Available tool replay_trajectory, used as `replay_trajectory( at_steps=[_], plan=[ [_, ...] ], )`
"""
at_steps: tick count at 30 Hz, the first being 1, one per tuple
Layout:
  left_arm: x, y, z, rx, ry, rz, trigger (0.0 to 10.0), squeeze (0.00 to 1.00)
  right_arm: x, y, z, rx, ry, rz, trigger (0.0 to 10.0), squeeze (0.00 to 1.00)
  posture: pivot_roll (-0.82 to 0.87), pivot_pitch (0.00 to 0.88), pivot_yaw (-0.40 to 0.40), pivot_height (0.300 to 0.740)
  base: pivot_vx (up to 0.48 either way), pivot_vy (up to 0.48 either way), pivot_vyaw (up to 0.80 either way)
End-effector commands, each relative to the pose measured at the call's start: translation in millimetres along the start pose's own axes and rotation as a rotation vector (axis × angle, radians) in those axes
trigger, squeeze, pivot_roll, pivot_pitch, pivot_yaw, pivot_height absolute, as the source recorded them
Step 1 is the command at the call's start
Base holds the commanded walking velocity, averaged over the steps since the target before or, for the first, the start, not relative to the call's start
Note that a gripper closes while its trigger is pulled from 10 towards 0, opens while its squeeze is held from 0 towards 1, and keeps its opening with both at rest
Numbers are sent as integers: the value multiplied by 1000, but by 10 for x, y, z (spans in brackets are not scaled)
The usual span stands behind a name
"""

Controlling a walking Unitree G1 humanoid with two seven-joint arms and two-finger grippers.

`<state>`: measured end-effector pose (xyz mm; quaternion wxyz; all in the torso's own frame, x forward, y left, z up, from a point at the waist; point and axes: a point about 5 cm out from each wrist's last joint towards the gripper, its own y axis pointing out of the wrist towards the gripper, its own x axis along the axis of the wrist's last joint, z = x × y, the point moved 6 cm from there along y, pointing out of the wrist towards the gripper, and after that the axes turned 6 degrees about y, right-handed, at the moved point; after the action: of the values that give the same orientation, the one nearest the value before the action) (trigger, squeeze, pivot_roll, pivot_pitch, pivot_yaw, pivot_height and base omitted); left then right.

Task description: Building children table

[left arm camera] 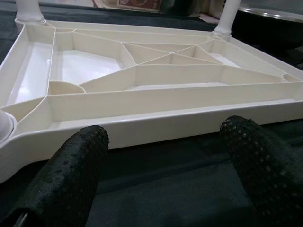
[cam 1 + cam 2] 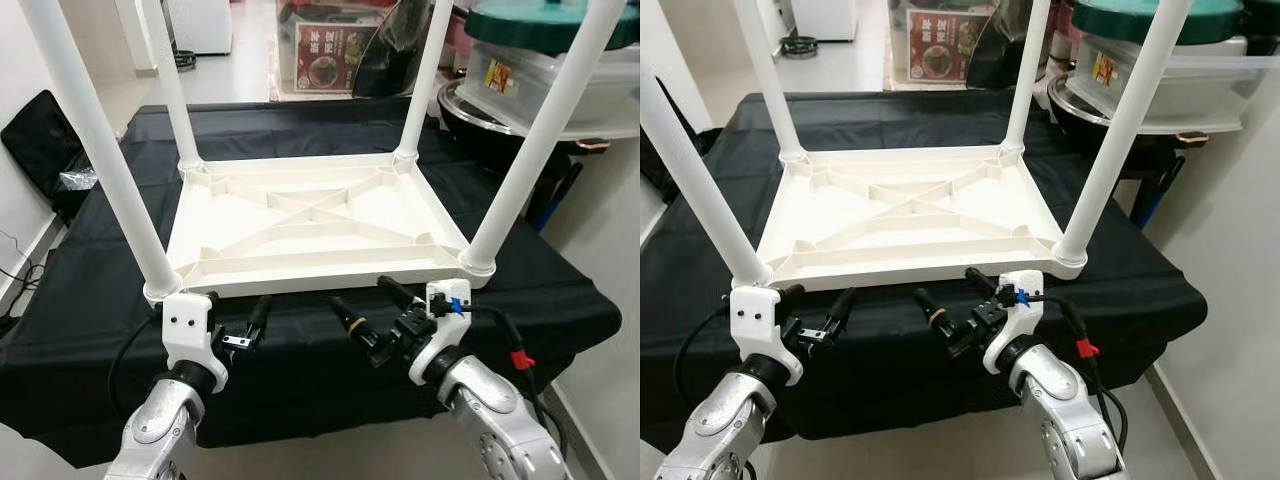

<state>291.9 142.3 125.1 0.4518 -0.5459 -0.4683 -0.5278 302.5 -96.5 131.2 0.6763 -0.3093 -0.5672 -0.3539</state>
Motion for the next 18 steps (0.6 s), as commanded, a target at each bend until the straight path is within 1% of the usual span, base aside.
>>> replay_trajectory(
  at_steps=[1,7,18],
  plan=[
    [-5,16,13,11,21,-3,10000,0,-41,6,9,3,13,15,10000,0,-2,35,-39,740,0,0,0],
    [-3,41,-22,-1,50,-6,10000,0,-54,23,32,23,4,20,10000,0,6,33,-42,740,0,0,0],
    [-19,59,-24,-10,58,5,10000,0,-62,39,48,26,8,25,10000,0,10,46,-38,740,0,0,0]
  ],
)
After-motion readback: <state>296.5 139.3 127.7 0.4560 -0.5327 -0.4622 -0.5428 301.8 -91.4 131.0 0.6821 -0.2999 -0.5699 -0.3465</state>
